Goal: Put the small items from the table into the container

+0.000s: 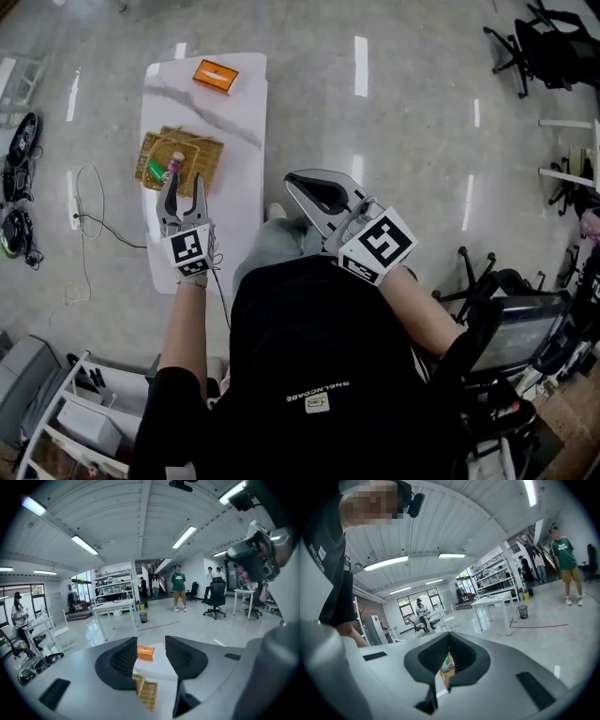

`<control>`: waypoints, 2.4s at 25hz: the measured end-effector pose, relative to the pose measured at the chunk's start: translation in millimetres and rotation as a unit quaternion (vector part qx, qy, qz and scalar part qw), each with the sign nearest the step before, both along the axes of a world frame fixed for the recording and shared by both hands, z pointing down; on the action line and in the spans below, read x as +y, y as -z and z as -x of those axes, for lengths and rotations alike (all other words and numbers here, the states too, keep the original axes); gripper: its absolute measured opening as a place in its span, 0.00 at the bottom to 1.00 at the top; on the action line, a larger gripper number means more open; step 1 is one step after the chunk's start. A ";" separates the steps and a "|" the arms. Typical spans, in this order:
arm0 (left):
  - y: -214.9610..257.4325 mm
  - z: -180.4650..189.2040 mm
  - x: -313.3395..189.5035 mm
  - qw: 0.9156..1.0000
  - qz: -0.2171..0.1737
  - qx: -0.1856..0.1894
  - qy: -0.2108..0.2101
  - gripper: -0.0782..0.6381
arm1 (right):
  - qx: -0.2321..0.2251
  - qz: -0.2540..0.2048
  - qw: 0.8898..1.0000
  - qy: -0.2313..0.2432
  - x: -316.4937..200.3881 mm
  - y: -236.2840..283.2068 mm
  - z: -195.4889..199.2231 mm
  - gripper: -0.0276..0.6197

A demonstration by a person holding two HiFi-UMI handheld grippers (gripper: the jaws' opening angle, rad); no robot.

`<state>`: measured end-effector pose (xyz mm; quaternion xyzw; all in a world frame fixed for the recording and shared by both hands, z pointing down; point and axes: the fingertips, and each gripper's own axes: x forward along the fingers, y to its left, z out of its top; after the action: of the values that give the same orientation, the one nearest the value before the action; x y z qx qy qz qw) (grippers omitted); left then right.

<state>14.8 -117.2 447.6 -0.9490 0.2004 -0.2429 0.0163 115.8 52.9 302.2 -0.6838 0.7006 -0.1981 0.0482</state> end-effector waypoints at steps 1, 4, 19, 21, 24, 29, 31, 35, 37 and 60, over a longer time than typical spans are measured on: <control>13.2 -10.5 10.0 1.000 0.000 0.009 -0.015 0.35 | 0.003 -0.004 1.000 -0.007 4.6 6.9 -3.6 0.06; 53.4 -38.3 42.5 0.998 0.003 0.035 -0.055 0.35 | 0.011 -0.017 0.999 -0.027 20.9 30.0 -14.7 0.06; 215.0 -157.1 208.6 0.948 0.041 0.164 -0.271 0.35 | 0.059 -0.085 0.991 -0.083 95.0 101.8 -85.9 0.06; 236.5 -158.6 217.0 0.940 0.043 0.179 -0.289 0.34 | 0.066 -0.096 0.989 -0.088 97.5 110.7 -88.2 0.06; 264.2 -160.8 230.6 0.931 0.032 0.203 -0.302 0.34 | 0.075 -0.112 0.987 -0.093 107.5 124.4 -95.0 0.06; 289.9 -156.5 234.0 0.924 0.034 0.236 -0.299 0.27 | 0.092 -0.131 0.983 -0.094 115.9 140.2 -97.5 0.06; 298.9 -154.9 227.9 0.920 0.032 0.259 -0.292 0.15 | 0.097 -0.138 0.981 -0.094 115.5 144.9 -95.9 0.06; 300.9 -154.5 221.5 0.919 0.037 0.267 -0.288 0.12 | 0.103 -0.142 0.980 -0.092 113.0 150.0 -89.8 0.06; 299.9 -155.4 225.0 0.917 0.044 0.266 -0.293 0.12 | 0.104 -0.143 0.980 -0.094 115.3 151.6 -88.8 0.06; 279.4 -153.6 246.2 0.910 0.091 0.235 -0.328 0.11 | 0.097 -0.133 0.981 -0.105 120.7 146.3 -84.7 0.06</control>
<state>168.4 128.9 168.2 -0.9883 -0.1471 -0.0110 -0.0385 200.5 173.6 155.9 -0.7569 0.6465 -0.0294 0.0913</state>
